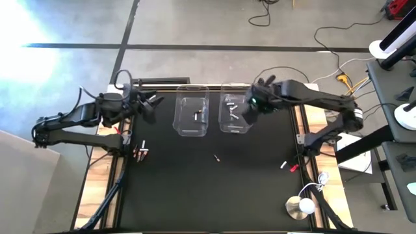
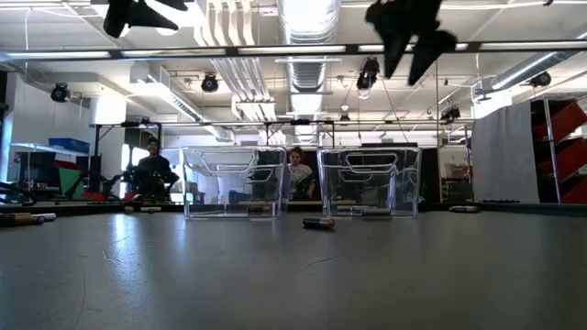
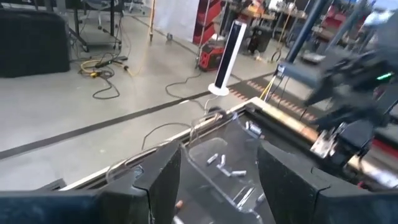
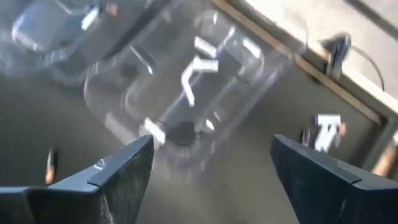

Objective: Sort batteries
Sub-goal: Put the white battery into the right transparent bin

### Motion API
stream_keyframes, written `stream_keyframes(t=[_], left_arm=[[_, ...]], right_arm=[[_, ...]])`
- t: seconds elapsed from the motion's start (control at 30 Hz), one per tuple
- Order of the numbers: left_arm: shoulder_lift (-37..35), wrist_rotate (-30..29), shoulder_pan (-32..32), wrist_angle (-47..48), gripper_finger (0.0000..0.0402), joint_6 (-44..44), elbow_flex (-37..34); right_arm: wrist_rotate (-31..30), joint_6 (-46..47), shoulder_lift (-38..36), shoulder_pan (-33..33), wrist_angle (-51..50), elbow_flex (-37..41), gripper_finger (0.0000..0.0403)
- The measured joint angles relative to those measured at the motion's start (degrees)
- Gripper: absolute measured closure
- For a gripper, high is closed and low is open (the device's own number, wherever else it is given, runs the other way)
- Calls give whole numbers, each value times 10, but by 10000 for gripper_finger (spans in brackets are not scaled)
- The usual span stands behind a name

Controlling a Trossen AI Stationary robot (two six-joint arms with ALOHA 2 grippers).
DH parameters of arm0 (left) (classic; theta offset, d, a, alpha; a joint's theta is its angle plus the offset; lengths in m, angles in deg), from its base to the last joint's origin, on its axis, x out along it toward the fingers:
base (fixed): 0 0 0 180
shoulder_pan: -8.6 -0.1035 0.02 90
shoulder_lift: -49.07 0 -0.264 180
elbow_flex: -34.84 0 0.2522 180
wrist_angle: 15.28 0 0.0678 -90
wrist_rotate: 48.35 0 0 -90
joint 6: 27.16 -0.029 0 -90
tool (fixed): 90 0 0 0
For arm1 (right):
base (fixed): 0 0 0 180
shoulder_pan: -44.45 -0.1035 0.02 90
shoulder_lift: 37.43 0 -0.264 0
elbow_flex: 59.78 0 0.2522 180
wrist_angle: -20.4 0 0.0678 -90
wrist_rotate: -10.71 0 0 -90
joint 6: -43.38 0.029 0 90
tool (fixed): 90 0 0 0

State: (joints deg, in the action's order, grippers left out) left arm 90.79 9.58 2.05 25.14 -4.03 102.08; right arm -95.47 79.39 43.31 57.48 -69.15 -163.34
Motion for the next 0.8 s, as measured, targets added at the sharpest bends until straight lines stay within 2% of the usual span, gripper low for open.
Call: stream_keyframes(t=[0.13,0.23,0.33,0.57,0.67,0.8], left_arm=[[18,3,0,1,212,-29,-4],[25,32,1,0,212,-54,-4],[26,63,9,-1,212,-77,-6],[27,69,40,-7,212,-95,-15],[30,76,60,-7,212,-85,-16],[33,77,91,-15,212,-74,-16]], right_arm=[[3,80,-35,-68,-100,4,104],[34,166,-53,-114,-146,28,112],[106,233,-78,-148,-125,79,118],[215,435,-88,-199,-104,221,114],[233,520,-87,-218,-36,293,117],[256,577,-86,-232,52,380,143]])
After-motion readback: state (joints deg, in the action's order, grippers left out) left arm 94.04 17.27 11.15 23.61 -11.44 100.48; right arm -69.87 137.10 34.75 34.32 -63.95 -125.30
